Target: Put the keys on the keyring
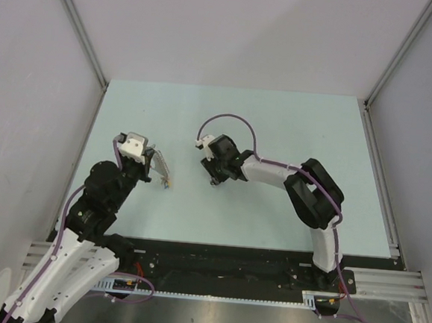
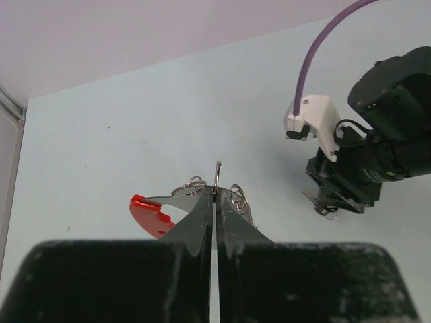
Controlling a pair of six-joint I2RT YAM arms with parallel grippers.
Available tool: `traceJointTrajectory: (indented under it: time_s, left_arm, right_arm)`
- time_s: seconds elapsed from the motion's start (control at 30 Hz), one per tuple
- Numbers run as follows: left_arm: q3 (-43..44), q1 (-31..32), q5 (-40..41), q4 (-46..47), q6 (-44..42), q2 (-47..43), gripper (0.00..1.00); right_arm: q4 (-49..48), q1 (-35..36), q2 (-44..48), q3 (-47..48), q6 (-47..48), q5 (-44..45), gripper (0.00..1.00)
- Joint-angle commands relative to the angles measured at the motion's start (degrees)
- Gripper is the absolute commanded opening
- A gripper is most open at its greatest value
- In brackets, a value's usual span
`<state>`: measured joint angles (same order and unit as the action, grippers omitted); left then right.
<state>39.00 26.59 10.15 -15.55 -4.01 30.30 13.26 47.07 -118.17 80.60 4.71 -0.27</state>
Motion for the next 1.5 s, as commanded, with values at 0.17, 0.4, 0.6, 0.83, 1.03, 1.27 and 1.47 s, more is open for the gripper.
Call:
traceJointTrajectory:
  time_s: [0.17,0.4,0.6,0.83,1.03,1.27,1.47]
  left_arm:
    - [-0.3,-0.5,-2.5,3.5,-0.3,-4.1,0.01]
    - [-0.6,-0.5,-3.0,3.2,-0.4,-6.0,0.02]
    - [-1.2,-0.5,-0.8,3.2,-0.7,-9.6,0.02]
    - [-1.4,-0.6,0.7,3.0,-0.9,-11.2,0.03]
    - [-1.5,-1.3,0.2,3.4,-0.7,-11.8,0.03]
    - [-2.1,-1.5,0.6,3.7,-0.7,-12.7,0.04]
    - [-1.8,-1.6,-0.2,3.4,-0.6,-12.4,0.04]
  right_arm:
    - [16.2,2.2,13.4,-13.1,-11.8,9.0,0.42]
    - [22.9,4.0,21.5,-13.5,2.2,8.3,0.46]
    - [25.2,6.5,21.8,-13.5,12.9,5.4,0.45]
    - [22.4,12.2,18.7,-12.0,16.5,4.3,0.41]
    - [24.5,14.3,12.3,-8.7,16.5,10.0,0.38]
    - [24.6,15.6,10.9,-7.8,17.5,15.5,0.36]
    - [25.2,16.0,10.2,-7.7,17.1,16.2,0.32]
